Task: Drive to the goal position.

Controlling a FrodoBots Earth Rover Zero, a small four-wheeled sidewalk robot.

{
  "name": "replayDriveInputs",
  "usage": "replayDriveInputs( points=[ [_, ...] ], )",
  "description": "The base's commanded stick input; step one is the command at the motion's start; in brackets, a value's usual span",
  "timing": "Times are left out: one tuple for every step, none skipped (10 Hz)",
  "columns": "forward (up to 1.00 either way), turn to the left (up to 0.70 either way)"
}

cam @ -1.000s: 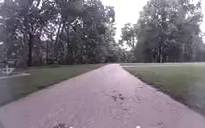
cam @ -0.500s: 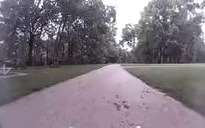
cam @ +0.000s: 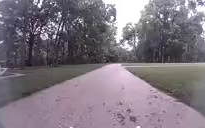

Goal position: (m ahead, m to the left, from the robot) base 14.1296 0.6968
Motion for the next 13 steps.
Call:
replayDriveInputs(
  points=[
    [0.7,0.0],
    [0.7,0.0],
    [0.7,0.0],
    [0.7,0.0],
    [0.7,0.0],
    [0.7,0.0],
    [0.7,0.0],
    [0.7,0.0],
    [0.7,0.0],
    [0.7,0.0],
    [0.7,0.0],
    [0.7,-0.01],
    [0.7,-0.01]
  ],
)
